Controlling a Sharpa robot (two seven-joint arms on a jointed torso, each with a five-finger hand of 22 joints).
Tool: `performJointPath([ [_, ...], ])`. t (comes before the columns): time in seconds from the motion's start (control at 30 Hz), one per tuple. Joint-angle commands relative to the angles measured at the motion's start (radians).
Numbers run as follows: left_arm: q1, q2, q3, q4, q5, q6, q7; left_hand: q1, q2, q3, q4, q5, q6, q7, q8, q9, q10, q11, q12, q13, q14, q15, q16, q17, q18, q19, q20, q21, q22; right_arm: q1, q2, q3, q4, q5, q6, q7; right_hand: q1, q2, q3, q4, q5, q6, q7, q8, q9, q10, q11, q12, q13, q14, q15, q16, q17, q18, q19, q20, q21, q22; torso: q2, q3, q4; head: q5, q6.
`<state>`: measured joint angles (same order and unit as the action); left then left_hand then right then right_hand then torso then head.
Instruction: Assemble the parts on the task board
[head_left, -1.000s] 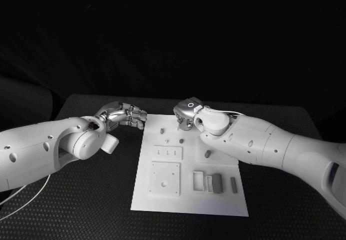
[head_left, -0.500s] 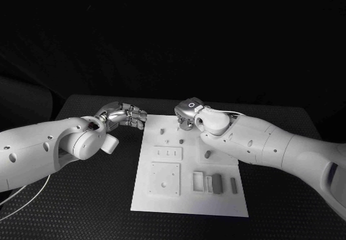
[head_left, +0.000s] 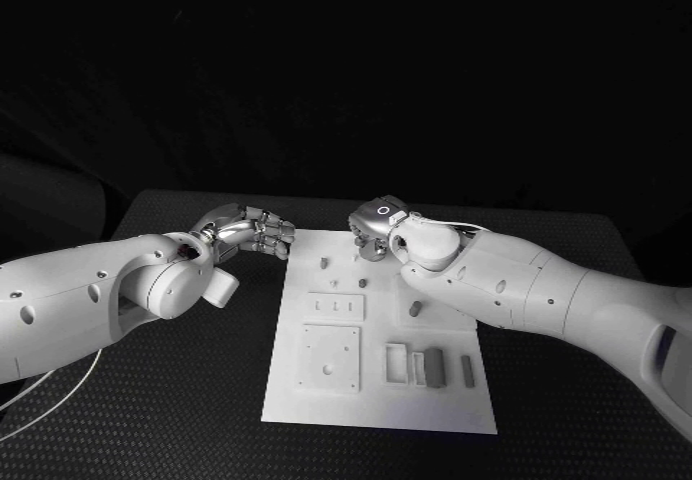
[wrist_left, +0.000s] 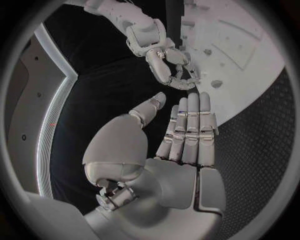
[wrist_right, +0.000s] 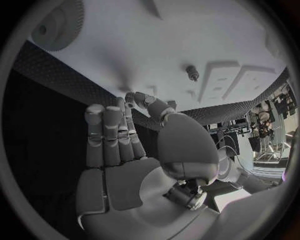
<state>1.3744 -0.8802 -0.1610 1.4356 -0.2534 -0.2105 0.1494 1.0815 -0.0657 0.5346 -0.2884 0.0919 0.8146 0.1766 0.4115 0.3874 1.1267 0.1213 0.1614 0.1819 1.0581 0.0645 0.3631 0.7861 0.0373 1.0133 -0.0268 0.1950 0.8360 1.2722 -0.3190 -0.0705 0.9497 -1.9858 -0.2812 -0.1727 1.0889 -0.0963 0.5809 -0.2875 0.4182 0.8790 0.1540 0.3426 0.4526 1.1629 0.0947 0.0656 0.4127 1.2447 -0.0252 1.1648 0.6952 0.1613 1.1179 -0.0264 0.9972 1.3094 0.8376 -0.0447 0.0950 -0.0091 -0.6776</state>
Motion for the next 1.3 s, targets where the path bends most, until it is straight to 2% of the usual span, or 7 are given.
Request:
performJointPath([
  [0.03, 0.001, 0.002, 0.001, 0.001, 0.001, 0.009, 0.002, 0.0, -0.007, -0.005, -0.001, -0.003, 0.0, 0.006, -0.006, 0.001, -0.002, 0.007, -0.004, 0.001, 0.008, 0.002, -0.006, 0.002, 0.006, -0.001, -0.006, -0.005, -0.002, 0.0, 0.001, 0.0, 0.0, 0.005, 0.005, 0.009, 0.004, -0.004, 0.005, 0.001, 0.004, -0.009, -0.002, -0.007, -0.002, -0.014, 0.001, -0.003, -0.006, 0.0, 0.009, 0.004, -0.002, 0.101, -0.009, -0.002, -0.008, 0.014, 0.0, 0.0001, 0.0002, 0.001, 0.001],
  [0.43, 0.002, 0.0, 0.001, 0.002, 0.001, 0.008, 0.001, 0.0, -0.008, -0.005, -0.001, -0.003, -0.002, 0.007, -0.007, 0.001, -0.002, 0.008, -0.006, 0.002, 0.009, 0.002, -0.008, 0.003, 0.006, 0.0, -0.006, -0.006, -0.002, 0.0, -0.007, 0.0, 0.008, 0.015, -0.004, 0.009, 0.002, -0.013, 0.002, 0.002, 0.003, -0.029, -0.007, -0.017, -0.008, -0.048, 0.006, -0.002, -0.032, -0.008, 0.014, 0.004, -0.005, 0.101, -0.016, 0.003, -0.012, 0.015, 0.0, 0.0, -0.0013, 0.0, -0.001],
  [0.63, 0.002, -0.005, 0.001, -0.001, 0.001, 0.009, 0.002, 0.0, -0.008, -0.005, -0.001, -0.003, -0.002, 0.007, -0.008, 0.001, -0.002, 0.008, -0.006, 0.002, 0.009, 0.002, -0.008, 0.004, 0.006, 0.0, -0.006, -0.006, -0.002, 0.002, -0.058, 0.001, 0.072, 0.019, -0.046, 0.002, 0.0, -0.016, 0.001, 0.004, 0.003, -0.032, -0.006, -0.018, -0.009, -0.048, 0.008, -0.001, -0.036, -0.007, 0.016, 0.005, -0.005, 0.101, -0.014, 0.003, -0.011, 0.015, -0.001, 0.0014, -0.0033, -0.001, 0.004],
  [0.73, 0.004, -0.009, 0.001, -0.005, 0.001, 0.01, 0.003, 0.0, -0.008, -0.005, -0.001, -0.003, -0.002, 0.007, -0.008, 0.001, -0.002, 0.008, -0.006, 0.002, 0.009, 0.002, -0.009, 0.004, 0.006, 0.0, -0.006, -0.007, -0.002, 0.013, -0.101, 0.012, 0.131, 0.051, -0.07, -0.001, -0.007, -0.03, -0.003, 0.012, 0.003, -0.039, -0.009, -0.021, -0.011, -0.044, 0.009, 0.002, -0.042, 0.005, 0.017, 0.013, -0.004, 0.101, -0.004, 0.002, -0.006, 0.016, -0.001, 0.0019, -0.0068, -0.002, 0.01],
  [0.87, 0.007, -0.014, 0.001, -0.011, 0.001, 0.01, 0.005, 0.0, -0.009, -0.005, -0.001, -0.003, -0.001, 0.007, -0.008, 0.002, -0.002, 0.008, -0.006, 0.002, 0.009, 0.002, -0.009, 0.004, 0.005, 0.0, -0.006, -0.007, -0.002, 0.029, -0.173, 0.041, 0.211, 0.068, -0.058, -0.003, -0.019, -0.059, -0.004, 0.033, 0.004, -0.046, -0.01, -0.023, -0.013, -0.037, 0.011, 0.002, -0.051, 0.019, 0.02, 0.02, -0.005, 0.101, 0.008, -0.004, 0.003, 0.018, 0.0, 0.0027, -0.0071, -0.008, 0.019],
  [1.13, 0.013, -0.028, 0.0, -0.013, 0.002, 0.006, 0.003, 0.0, -0.01, -0.005, -0.002, -0.003, -0.001, 0.007, -0.008, 0.002, -0.002, 0.008, -0.007, 0.003, 0.009, 0.002, -0.01, 0.005, 0.005, 0.0, -0.006, -0.007, -0.002, 0.053, -0.291, 0.043, 0.249, 0.115, -0.017, -0.003, -0.032, -0.111, 0.005, 0.087, 0.003, -0.076, -0.04, -0.032, -0.02, -0.024, 0.015, 0.007, -0.062, 0.003, 0.023, 0.016, -0.011, 0.101, -0.002, -0.003, -0.003, 0.015, -0.001, 0.011, -0.0266, -0.008, 0.031],
  [1.3, 0.013, -0.027, 0.0, -0.016, 0.002, 0.011, 0.004, 0.001, -0.01, -0.005, -0.002, -0.003, -0.001, 0.007, -0.008, 0.002, -0.002, 0.008, -0.007, 0.003, 0.009, 0.002, -0.011, 0.005, 0.005, 0.0, -0.006, -0.008, -0.002, 0.053, -0.319, 0.043, 0.224, 0.137, 0.016, 0.005, -0.035, -0.137, 0.003, 0.113, 0.002, -0.098, -0.046, -0.038, -0.023, -0.021, 0.014, 0.006, -0.061, -0.006, 0.022, 0.016, -0.011, 0.101, -0.007, -0.002, -0.006, 0.015, 0.001, 0.0155, -0.0313, -0.01, 0.031],
])
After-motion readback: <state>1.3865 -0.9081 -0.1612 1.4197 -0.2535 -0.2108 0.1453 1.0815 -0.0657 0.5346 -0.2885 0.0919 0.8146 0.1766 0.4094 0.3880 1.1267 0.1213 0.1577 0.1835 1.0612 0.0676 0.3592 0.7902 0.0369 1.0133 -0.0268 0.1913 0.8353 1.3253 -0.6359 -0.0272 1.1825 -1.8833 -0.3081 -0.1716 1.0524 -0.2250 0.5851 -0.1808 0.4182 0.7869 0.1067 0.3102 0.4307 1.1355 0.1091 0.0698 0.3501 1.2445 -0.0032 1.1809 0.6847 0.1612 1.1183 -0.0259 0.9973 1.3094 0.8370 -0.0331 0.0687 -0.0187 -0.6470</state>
